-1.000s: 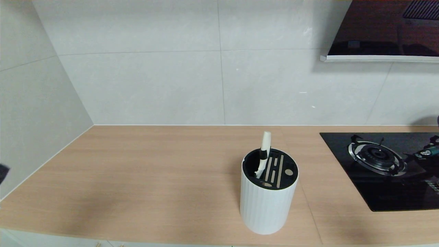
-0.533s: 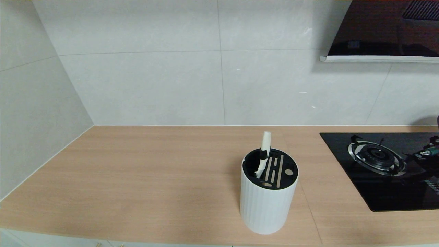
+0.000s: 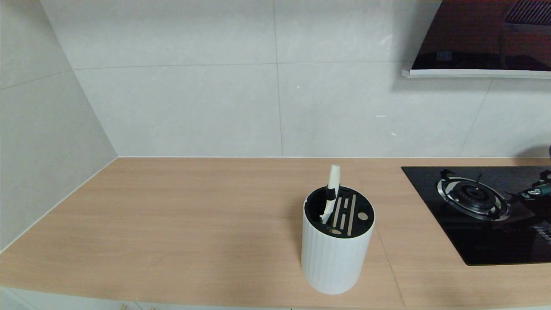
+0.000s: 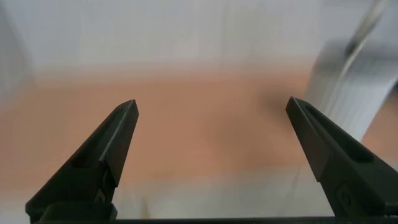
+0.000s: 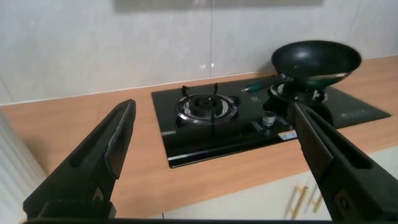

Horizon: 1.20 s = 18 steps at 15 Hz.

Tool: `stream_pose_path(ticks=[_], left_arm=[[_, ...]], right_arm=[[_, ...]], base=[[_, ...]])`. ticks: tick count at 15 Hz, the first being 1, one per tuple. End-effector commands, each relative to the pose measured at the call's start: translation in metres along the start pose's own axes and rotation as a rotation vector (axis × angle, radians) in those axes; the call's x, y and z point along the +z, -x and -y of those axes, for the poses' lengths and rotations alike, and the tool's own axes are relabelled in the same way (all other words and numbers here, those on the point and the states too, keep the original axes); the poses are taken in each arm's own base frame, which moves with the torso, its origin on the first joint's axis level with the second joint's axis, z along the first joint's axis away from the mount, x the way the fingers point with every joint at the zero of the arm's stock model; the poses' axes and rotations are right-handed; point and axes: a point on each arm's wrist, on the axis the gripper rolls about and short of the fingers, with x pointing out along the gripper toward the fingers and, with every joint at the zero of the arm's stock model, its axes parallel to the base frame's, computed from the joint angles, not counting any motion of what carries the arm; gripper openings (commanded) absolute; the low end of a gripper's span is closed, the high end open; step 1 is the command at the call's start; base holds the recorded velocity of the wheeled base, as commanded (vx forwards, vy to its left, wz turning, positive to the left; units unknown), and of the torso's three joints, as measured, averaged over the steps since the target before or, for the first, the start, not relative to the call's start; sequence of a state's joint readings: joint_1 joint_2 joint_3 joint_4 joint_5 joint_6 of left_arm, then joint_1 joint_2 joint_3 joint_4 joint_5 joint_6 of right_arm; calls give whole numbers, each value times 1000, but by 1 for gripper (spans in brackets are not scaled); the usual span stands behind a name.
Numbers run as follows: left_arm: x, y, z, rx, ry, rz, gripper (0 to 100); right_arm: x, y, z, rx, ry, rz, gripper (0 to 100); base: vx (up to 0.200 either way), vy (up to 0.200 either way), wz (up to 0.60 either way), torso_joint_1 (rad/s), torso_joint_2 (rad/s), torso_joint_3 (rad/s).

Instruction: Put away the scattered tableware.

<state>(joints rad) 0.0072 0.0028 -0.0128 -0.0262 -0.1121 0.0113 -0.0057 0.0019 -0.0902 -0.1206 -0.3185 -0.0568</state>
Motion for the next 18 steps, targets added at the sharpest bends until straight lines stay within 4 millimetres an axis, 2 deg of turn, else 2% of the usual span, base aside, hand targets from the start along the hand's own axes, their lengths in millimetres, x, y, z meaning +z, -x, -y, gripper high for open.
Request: stream_pose_path(ticks=[1,4,10,11,12,18], left_arm=[[-3,-1,-1,34,-32,-11,100],[-6,0,-3,120,13,-35,100],[-6,0,-3,120,15,-35,100],[-6,0,-3,120,15,-35,100],[-6,0,-3,120,15,-35,100],[-6,0,-3,120,15,-35,100]], right_arm=[[-23,-3,-3,46,2,-60,100],[-34,-2,-4,74,-4,-168,100],[-33,-2,-5,129,-29,-158,100],[-36,-1,-8,265,-34,-187,100],[-38,0,-9,322,-31,-217,100],[-38,0,-9,321,-35,-208,100]], base=[[0,0,0,0,0,0],[0,0,0,0,0,0],[0,0,0,0,0,0],[0,0,0,0,0,0],[0,0,0,0,0,0],[0,0,0,0,0,0]])
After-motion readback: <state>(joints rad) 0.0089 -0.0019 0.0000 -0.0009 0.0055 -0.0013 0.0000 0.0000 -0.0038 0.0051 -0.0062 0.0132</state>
